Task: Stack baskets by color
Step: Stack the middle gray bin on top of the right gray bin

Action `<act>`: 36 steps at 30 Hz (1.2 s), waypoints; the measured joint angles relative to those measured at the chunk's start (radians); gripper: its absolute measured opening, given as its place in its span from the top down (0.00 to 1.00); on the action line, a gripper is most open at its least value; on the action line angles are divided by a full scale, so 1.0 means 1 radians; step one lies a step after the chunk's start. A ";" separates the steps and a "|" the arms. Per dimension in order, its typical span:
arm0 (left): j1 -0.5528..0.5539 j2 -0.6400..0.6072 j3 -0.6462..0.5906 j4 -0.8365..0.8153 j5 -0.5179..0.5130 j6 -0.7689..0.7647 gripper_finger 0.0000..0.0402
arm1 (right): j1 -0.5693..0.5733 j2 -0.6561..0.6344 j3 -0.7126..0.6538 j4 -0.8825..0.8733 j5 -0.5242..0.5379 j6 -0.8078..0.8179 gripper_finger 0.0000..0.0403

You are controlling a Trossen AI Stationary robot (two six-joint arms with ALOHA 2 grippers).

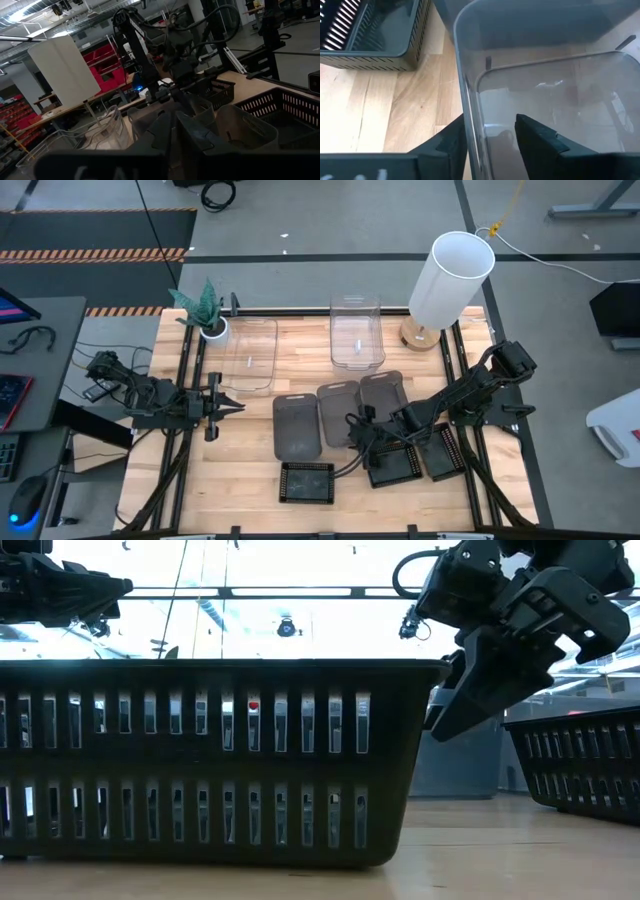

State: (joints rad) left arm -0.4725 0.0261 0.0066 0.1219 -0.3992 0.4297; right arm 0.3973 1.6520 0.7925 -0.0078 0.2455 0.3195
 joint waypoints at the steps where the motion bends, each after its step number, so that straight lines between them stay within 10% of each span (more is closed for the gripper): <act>1: 0.000 0.000 0.000 0.000 0.000 0.000 0.93 | 0.000 0.000 0.000 0.000 0.000 0.000 0.62; 20: 0.000 0.000 0.000 0.000 0.000 0.000 0.93 | -0.012 -0.001 0.000 0.000 -0.102 -0.045 0.98; 36: 0.000 0.000 0.000 0.000 0.000 0.000 0.93 | -0.014 -0.001 0.054 -0.036 -0.153 -0.042 0.85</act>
State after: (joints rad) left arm -0.4725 0.0261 0.0067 0.1219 -0.3992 0.4298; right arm 0.3832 1.6512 0.8461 -0.0434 0.0925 0.2774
